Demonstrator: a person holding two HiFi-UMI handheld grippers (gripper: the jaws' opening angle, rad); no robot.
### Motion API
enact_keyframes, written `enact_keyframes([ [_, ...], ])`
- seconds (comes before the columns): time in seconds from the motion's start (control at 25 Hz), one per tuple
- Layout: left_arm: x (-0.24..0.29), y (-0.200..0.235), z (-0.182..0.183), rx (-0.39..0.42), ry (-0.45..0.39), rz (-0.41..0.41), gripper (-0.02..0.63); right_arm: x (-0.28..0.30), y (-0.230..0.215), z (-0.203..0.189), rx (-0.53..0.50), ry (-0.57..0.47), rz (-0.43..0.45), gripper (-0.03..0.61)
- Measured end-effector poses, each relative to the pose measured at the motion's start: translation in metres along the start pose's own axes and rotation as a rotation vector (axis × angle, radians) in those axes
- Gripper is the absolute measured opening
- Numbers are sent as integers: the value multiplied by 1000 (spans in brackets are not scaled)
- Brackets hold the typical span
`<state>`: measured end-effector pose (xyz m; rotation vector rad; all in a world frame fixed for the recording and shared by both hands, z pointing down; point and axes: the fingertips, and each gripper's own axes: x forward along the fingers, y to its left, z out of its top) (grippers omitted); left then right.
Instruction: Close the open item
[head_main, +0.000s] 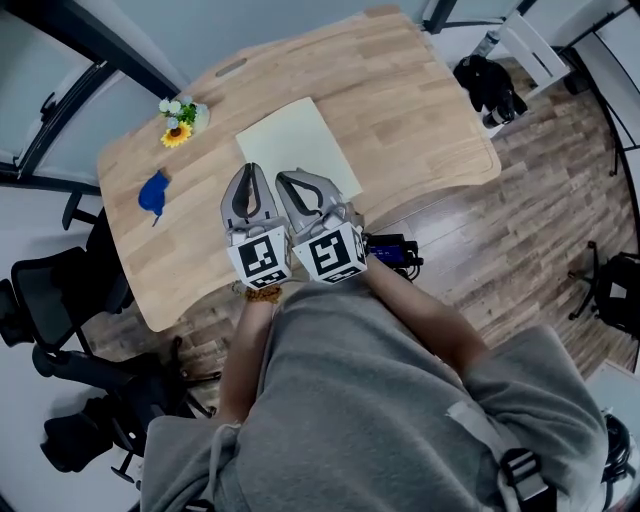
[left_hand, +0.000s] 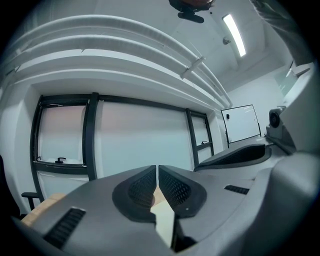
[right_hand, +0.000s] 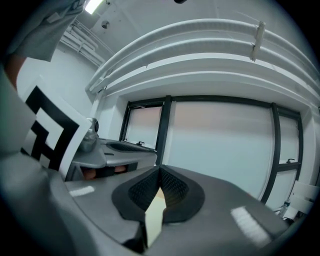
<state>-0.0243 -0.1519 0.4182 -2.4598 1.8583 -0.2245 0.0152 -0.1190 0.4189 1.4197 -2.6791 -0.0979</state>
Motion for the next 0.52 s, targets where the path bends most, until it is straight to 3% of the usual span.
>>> enact_keyframes([
  [0.52,-10,4,-25,-16,63,32,14,-2,19,-36,-23,56,76,11],
])
